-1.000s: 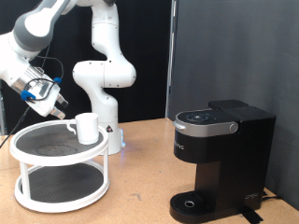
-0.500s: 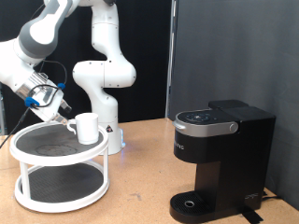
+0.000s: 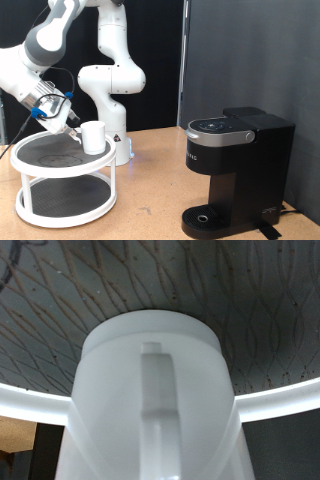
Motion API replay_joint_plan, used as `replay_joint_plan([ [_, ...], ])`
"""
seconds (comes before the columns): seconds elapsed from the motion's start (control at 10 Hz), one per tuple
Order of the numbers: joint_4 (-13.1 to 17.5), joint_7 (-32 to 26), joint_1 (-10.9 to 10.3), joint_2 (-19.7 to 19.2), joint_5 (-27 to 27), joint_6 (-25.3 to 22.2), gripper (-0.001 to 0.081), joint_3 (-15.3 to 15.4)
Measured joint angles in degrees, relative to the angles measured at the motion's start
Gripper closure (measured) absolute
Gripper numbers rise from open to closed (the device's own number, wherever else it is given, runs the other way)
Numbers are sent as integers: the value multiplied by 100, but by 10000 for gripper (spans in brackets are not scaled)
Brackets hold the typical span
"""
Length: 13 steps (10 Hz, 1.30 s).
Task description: Make a cup of coffee with the keurig machine
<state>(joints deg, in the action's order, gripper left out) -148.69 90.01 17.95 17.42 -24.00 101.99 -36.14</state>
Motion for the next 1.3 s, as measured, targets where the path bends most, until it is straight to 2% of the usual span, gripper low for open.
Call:
replay_joint_plan([
  [0.2, -26, -2, -3, -2, 0, 16, 72, 8],
  [0.4, -43, -2, -7, -3, -2, 37, 324, 14],
  [0.5, -49, -2, -10, -3, -2, 53, 324, 15],
  [0.6, -54, -2, -12, -3, -3, 74, 507, 16],
  [0.7, -57, -2, -13, -3, -3, 88, 644, 16],
  [0.8, -58, -2, -13, -3, -4, 96, 644, 16],
  [0.9, -58, -2, -13, -3, -4, 98, 770, 16],
  [1.1, -49, 18, -13, -1, -31, 76, 794, 16],
  [1.3, 69, 138, -11, 24, -131, -274, 803, 16],
])
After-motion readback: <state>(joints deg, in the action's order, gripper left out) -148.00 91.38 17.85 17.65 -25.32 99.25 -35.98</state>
